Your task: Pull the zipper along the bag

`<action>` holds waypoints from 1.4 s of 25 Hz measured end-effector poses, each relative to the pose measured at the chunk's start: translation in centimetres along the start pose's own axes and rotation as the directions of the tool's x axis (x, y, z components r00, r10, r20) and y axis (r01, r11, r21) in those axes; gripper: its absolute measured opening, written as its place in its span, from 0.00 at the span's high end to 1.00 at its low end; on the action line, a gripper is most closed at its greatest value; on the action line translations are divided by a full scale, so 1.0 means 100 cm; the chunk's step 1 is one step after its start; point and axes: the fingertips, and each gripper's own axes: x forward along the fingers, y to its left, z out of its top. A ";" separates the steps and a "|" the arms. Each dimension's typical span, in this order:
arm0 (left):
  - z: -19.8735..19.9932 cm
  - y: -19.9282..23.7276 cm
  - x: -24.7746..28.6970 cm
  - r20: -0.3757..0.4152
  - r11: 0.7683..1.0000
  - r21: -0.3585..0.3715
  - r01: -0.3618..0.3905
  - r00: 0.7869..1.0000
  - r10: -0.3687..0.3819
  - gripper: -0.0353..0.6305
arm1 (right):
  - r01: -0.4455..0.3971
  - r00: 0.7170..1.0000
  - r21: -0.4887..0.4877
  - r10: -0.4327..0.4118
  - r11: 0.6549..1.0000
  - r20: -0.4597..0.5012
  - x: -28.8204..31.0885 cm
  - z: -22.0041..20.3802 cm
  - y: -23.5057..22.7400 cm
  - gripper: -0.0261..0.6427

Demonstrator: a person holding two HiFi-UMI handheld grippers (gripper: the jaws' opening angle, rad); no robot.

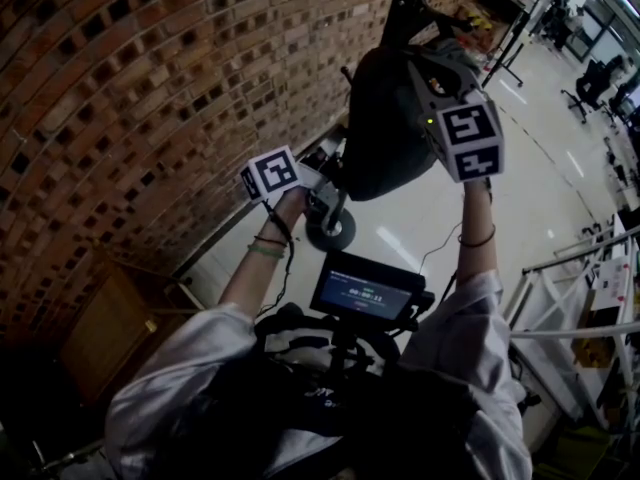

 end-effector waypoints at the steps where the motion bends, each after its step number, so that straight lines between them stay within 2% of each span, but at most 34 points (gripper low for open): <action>1: 0.000 0.000 0.000 0.002 1.000 -0.004 0.002 1.000 -0.002 0.92 | -0.012 1.000 -0.011 0.012 1.000 0.002 -0.001 0.000 0.000 0.93; 5: -0.003 -0.002 0.003 0.003 0.999 -0.036 0.016 1.000 -0.016 0.92 | -0.068 0.998 -0.064 0.069 0.996 0.007 0.000 0.000 0.003 0.94; 8: -0.003 0.000 0.003 0.008 0.999 -0.044 0.017 1.000 -0.017 0.92 | -0.072 0.997 -0.090 0.072 0.993 0.000 0.007 -0.001 0.007 0.95; 10: -0.002 0.001 0.003 0.007 0.999 -0.036 0.013 1.000 -0.013 0.92 | -0.072 0.997 -0.055 0.071 0.996 -0.006 0.009 -0.002 0.006 0.95; 13: 0.000 0.001 0.003 0.004 1.000 -0.008 0.007 1.000 -0.007 0.92 | -0.106 0.994 0.085 0.106 0.991 0.007 0.007 -0.001 0.004 0.95; 14: -0.001 0.000 0.002 0.009 1.000 -0.018 0.014 1.000 -0.014 0.92 | -0.122 0.992 0.133 0.122 0.984 0.014 0.006 0.000 0.004 0.95; 16: -0.001 -0.004 0.002 0.035 0.995 -0.082 0.055 0.998 -0.052 0.92 | -0.143 0.990 0.192 0.141 0.971 0.026 0.004 0.003 0.005 0.95; 19: 0.004 -0.011 -0.001 0.090 0.978 -0.173 0.116 0.991 -0.102 0.92 | -0.147 0.989 0.197 0.145 0.969 0.024 0.002 0.007 0.009 0.95; 25: 0.018 -0.028 0.004 0.083 0.988 -0.088 0.123 0.990 -0.116 0.92 | -0.128 0.992 0.181 0.129 0.975 0.008 0.002 0.010 0.011 0.95; 30: 0.022 -0.036 0.006 0.089 0.986 -0.102 0.132 0.988 -0.123 0.91 | -0.130 0.991 0.204 0.132 0.970 0.005 0.001 0.009 0.010 0.95; 35: 0.027 -0.041 0.006 0.114 0.976 -0.158 0.148 0.985 -0.130 0.91 | -0.126 0.992 0.206 0.127 0.970 0.005 0.001 0.011 0.013 0.95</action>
